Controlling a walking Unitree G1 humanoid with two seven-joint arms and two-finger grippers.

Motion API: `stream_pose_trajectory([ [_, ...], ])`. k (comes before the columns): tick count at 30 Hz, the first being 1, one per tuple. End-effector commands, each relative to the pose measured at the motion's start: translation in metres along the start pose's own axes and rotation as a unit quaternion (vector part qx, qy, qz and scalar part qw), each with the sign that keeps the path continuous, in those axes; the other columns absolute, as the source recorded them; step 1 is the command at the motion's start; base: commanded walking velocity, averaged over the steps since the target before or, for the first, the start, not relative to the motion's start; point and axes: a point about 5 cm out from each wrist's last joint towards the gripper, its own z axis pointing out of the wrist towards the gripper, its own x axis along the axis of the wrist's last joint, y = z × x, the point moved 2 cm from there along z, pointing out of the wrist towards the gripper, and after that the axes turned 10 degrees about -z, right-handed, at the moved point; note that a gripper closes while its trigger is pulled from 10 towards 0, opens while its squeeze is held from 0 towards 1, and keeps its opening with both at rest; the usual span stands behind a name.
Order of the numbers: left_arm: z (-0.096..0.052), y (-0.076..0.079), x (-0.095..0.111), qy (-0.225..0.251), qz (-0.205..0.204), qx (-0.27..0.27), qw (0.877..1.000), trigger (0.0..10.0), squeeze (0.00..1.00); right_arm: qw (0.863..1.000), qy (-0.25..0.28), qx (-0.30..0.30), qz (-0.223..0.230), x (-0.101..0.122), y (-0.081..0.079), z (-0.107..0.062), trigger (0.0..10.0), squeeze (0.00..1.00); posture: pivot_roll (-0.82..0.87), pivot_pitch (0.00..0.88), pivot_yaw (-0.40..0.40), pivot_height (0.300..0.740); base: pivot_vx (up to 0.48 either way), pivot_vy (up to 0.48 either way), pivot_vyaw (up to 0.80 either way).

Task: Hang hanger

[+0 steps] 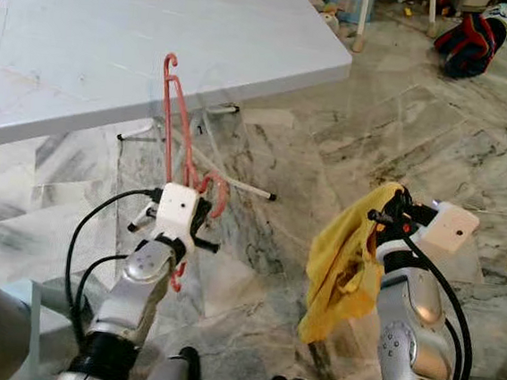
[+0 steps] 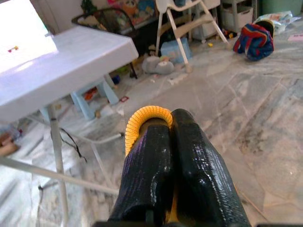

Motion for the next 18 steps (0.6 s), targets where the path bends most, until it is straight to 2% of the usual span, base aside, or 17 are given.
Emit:
stream_pose_trajectory([
  [1,-0.004,-0.005,0.010,0.023,-0.007,0.006,1.000,10.0,0.00,1.000,0.003,0.018,-0.005,0.002,-0.005,0.002,10.0,0.00,0.07,0.226,-0.029,0.740,0.000,0.000,0.00],
  [7,-0.009,-0.007,0.019,0.050,-0.016,0.023,0.998,10.0,0.00,0.998,0.019,0.054,-0.005,0.009,-0.019,0.010,10.0,0.00,0.09,0.222,-0.038,0.740,0.000,0.000,0.07],
  [9,-0.009,-0.005,0.020,0.053,-0.018,0.020,0.998,10.0,0.00,0.997,0.022,0.066,-0.020,0.010,-0.023,0.012,10.0,0.00,0.09,0.220,-0.042,0.740,0.000,0.000,0.75],
  [14,-0.011,-0.006,0.022,0.058,-0.017,0.022,0.998,10.0,0.00,0.997,0.020,0.067,-0.013,0.009,-0.025,0.014,10.0,0.00,0.10,0.218,-0.046,0.740,0.000,0.000,0.74],
  [18,-0.013,-0.010,0.026,0.063,-0.015,0.028,0.997,10.0,0.00,0.997,0.022,0.074,-0.010,0.010,-0.027,0.016,10.0,0.00,0.11,0.219,-0.052,0.740,0.286,0.000,0.69],
])
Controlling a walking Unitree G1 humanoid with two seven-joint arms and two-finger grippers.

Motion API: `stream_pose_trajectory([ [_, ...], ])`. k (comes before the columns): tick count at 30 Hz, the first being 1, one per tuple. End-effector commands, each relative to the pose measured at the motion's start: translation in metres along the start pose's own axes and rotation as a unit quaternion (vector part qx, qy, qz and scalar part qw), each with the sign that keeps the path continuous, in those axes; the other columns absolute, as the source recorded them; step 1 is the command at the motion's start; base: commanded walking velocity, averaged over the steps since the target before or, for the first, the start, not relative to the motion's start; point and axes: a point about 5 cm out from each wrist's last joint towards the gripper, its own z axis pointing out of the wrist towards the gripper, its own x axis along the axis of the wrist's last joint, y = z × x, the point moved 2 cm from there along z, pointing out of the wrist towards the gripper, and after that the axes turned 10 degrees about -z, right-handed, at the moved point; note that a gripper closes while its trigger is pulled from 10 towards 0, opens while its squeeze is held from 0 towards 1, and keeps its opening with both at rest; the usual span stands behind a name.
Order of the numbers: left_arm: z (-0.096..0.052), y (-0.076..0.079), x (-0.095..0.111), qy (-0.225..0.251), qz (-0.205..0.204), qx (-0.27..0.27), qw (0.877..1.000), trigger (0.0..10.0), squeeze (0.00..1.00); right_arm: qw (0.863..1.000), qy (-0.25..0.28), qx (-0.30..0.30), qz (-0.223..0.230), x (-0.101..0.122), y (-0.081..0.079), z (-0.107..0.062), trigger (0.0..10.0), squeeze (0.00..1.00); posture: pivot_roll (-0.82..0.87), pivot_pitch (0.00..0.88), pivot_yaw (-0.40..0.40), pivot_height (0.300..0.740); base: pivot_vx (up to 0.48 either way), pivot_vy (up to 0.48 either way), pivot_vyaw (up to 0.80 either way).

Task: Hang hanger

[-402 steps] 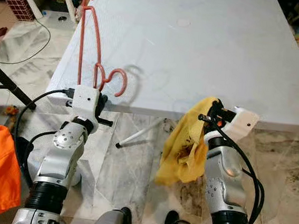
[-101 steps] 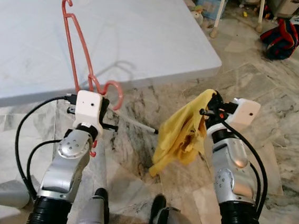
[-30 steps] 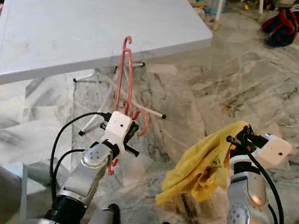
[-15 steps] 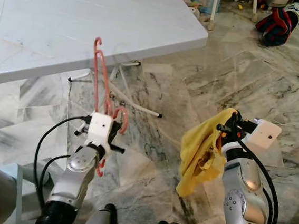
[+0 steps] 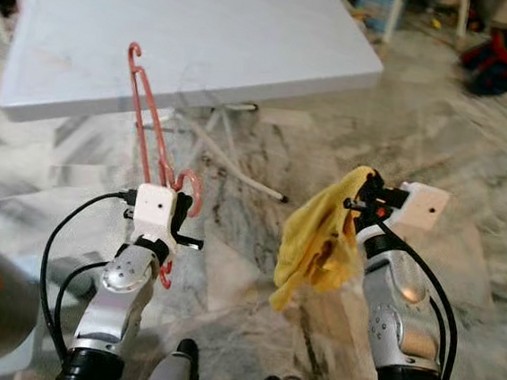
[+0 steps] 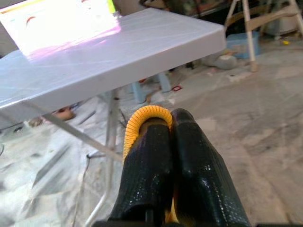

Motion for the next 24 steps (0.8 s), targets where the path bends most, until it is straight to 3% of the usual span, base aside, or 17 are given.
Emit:
stream_pose_trajectory([
  [1,-0.003,-0.003,0.003,0.003,-0.001,0.004,1.000,10.0,0.00,1.000,0.018,0.006,-0.001,0.007,-0.001,0.003,10.0,0.00,0.12,0.221,-0.053,0.740,0.311,0.000,0.64],
  [5,-0.003,-0.007,0.008,0.010,-0.002,0.012,1.000,10.0,0.00,1.000,0.020,0.016,-0.001,0.008,-0.005,0.004,10.0,0.00,0.12,0.225,-0.060,0.740,0.330,0.000,0.54],
  [24,-0.004,-0.008,0.025,0.031,-0.009,0.022,0.999,10.0,0.00,0.996,0.063,0.062,0.001,0.034,-0.021,0.020,10.0,0.00,0.15,0.224,-0.079,0.740,0.337,0.191,0.00],
])
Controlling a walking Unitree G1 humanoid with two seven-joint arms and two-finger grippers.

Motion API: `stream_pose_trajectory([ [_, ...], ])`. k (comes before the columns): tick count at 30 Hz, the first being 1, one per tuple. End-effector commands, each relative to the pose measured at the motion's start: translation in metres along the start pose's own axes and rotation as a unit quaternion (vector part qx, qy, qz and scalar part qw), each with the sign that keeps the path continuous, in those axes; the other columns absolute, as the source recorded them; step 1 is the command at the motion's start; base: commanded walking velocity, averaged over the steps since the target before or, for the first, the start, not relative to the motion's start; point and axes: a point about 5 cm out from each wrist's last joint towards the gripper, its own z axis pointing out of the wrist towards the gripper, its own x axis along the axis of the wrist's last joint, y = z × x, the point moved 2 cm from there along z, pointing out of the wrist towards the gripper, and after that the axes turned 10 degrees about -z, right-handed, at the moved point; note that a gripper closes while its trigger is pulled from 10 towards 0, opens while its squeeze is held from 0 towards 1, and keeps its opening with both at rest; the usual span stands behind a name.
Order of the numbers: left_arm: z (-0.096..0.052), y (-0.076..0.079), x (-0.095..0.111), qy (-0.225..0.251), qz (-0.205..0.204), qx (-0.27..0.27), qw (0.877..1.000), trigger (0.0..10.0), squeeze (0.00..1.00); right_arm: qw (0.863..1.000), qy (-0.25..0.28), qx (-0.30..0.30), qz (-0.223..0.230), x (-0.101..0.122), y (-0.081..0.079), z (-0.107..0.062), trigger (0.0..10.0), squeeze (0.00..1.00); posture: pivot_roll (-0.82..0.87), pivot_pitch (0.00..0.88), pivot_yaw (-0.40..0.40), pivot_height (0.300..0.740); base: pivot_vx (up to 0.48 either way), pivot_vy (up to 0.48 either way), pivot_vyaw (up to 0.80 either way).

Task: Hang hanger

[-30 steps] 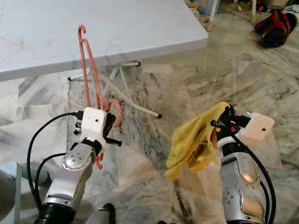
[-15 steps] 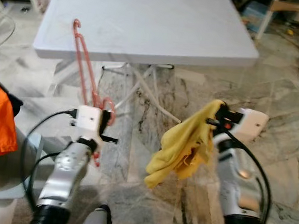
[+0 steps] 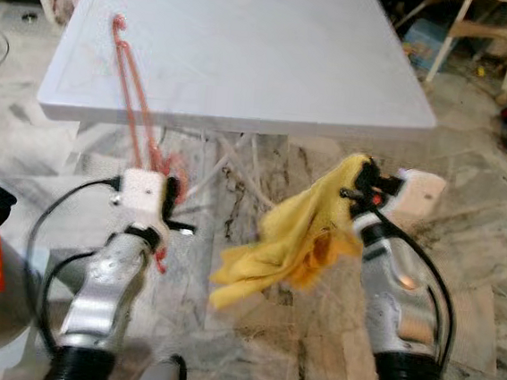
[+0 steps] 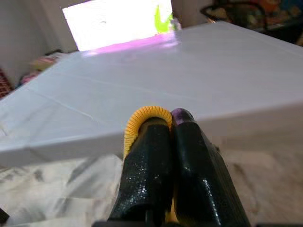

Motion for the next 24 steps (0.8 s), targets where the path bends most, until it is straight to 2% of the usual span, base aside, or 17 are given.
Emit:
stream_pose_trajectory([
  [1,0.000,0.011,0.001,0.002,-0.005,-0.014,1.000,10.0,0.00,1.000,0.029,0.000,-0.004,0.014,0.006,0.004,10.0,0.00,0.15,0.223,-0.081,0.740,0.345,0.244,0.00],
  [10,0.002,0.014,0.001,0.001,-0.007,-0.017,1.000,10.0,0.00,0.996,0.082,0.036,0.008,0.050,-0.013,0.035,10.0,0.00,0.14,0.222,-0.079,0.740,0.341,0.242,0.00],
  [15,0.001,0.016,0.000,-0.003,-0.009,-0.019,1.000,10.0,0.00,0.990,0.126,0.064,0.019,0.082,-0.024,0.059,10.0,0.00,0.15,0.223,-0.079,0.740,0.323,0.193,0.00],
  [19,0.000,0.019,-0.003,-0.007,-0.010,-0.021,1.000,10.0,0.00,0.985,0.149,0.085,0.016,0.101,-0.030,0.073,10.0,0.00,0.15,0.223,-0.087,0.740,0.000,0.000,0.00],
  [24,-0.002,0.020,-0.003,-0.005,-0.009,-0.024,1.000,10.0,0.00,0.982,0.161,0.093,0.014,0.111,-0.033,0.079,10.0,0.00,0.16,0.225,-0.090,0.740,0.000,0.000,0.00],
])
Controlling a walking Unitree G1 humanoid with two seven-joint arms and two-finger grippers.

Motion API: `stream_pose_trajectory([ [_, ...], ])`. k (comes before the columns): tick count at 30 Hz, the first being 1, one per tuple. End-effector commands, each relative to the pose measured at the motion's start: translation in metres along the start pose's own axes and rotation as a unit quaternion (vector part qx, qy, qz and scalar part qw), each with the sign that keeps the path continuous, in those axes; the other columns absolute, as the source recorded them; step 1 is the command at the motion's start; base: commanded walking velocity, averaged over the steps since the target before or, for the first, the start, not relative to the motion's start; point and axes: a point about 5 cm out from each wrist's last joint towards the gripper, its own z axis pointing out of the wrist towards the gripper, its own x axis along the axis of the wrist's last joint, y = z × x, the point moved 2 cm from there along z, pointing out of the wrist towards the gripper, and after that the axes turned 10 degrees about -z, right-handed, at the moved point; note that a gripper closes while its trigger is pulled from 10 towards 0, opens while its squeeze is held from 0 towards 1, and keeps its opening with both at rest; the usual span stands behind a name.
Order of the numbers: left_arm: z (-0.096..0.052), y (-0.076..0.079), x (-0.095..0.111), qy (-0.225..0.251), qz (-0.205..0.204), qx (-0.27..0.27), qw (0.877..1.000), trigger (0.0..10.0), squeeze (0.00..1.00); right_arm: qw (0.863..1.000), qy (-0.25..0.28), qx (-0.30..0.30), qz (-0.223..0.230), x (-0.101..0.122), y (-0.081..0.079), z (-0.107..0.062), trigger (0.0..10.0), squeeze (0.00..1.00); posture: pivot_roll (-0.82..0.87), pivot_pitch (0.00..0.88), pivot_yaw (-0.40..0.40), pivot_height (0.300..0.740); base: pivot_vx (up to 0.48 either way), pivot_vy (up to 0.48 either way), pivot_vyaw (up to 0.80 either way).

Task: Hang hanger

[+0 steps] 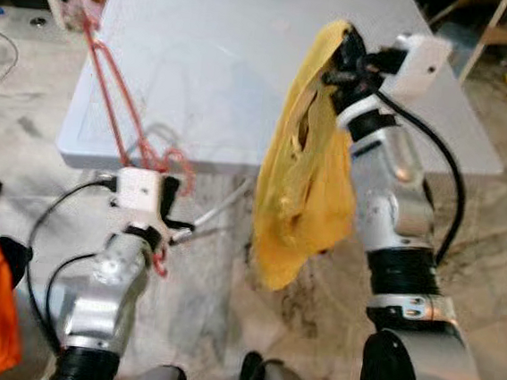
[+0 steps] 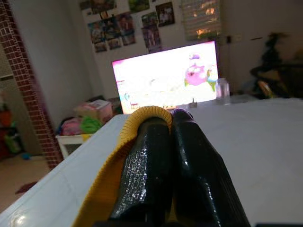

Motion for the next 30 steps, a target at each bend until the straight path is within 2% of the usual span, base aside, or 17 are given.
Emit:
stream_pose_trajectory([
  [1,-0.005,-0.008,-0.001,-0.002,0.005,0.012,1.000,10.0,0.00,0.999,0.030,0.018,0.001,0.013,-0.010,0.007,10.0,0.00,0.16,0.225,-0.090,0.740,0.000,0.000,0.00],
  [6,-0.005,-0.008,-0.001,-0.002,0.005,0.012,1.000,10.0,0.00,0.999,0.033,0.020,0.001,0.014,-0.010,0.008,10.0,0.00,0.16,0.225,-0.090,0.740,0.000,0.000,0.00],
  [8,-0.008,-0.008,-0.006,-0.014,0.008,0.016,1.000,10.0,0.00,0.997,0.071,0.026,-0.002,0.041,-0.016,0.037,10.0,0.00,0.18,0.235,-0.089,0.740,0.000,0.000,0.00],
  [10,-0.010,-0.006,-0.009,-0.020,0.008,0.013,1.000,10.0,0.00,0.995,0.094,0.032,-0.002,0.061,-0.022,0.057,10.0,0.00,0.18,0.239,-0.094,0.740,0.000,0.000,0.00],
  [13,-0.010,0.001,-0.009,-0.016,0.004,0.006,1.000,10.0,0.00,0.994,0.104,0.034,-0.004,0.074,-0.024,0.069,10.0,0.00,0.19,0.245,-0.103,0.740,0.000,0.000,0.00],
  [18,-0.017,0.007,-0.008,-0.008,-0.007,-0.009,1.000,10.0,0.00,0.993,0.115,0.037,0.006,0.083,-0.026,0.076,10.0,0.00,0.21,0.254,-0.116,0.740,0.000,0.000,0.00],
  [22,-0.020,0.005,-0.007,-0.006,-0.008,-0.006,1.000,10.0,0.00,0.993,0.110,0.043,0.008,0.072,-0.029,0.074,10.0,0.00,0.21,0.257,-0.117,0.740,0.000,0.000,0.00],
  [24,-0.021,0.004,-0.005,-0.002,-0.004,-0.006,1.000,10.0,0.00,0.994,0.102,0.041,0.008,0.063,-0.027,0.070,10.0,0.00,0.21,0.260,-0.111,0.740,0.300,0.000,0.00],
  [30,-0.018,0.007,0.004,0.007,-0.003,-0.018,1.000,10.0,0.00,0.996,0.088,0.026,0.007,0.052,-0.019,0.066,10.0,0.00,0.20,0.263,-0.102,0.740,0.378,0.000,0.00],
])
